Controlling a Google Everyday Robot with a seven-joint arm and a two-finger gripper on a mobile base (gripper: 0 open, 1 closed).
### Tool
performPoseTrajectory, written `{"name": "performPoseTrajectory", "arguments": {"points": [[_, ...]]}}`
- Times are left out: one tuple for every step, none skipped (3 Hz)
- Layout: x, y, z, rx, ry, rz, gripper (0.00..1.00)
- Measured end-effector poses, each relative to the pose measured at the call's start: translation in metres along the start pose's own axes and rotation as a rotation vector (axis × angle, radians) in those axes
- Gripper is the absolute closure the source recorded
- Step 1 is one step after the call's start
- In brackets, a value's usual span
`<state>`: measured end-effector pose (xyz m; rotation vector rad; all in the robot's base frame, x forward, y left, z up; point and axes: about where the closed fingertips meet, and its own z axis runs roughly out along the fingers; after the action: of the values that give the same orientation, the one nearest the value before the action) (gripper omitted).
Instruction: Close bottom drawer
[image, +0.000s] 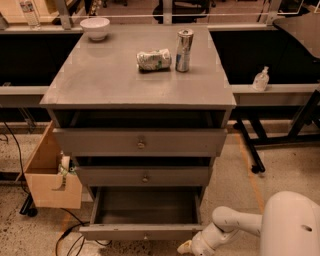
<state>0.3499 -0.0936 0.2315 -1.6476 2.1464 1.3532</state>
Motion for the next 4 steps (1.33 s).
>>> {"name": "performPoseTrajectory", "arguments": {"points": [[0.005,-0.020,0.010,0.011,0.005,-0.033,0.41],[0.011,-0.062,0.025,0.026,0.008,-0.064,0.64],[0.011,-0.109,0.034,0.077,0.004,-0.104,0.88],[0.012,-0.110,0.034,0.080,0.004,-0.106,1.00]]}}
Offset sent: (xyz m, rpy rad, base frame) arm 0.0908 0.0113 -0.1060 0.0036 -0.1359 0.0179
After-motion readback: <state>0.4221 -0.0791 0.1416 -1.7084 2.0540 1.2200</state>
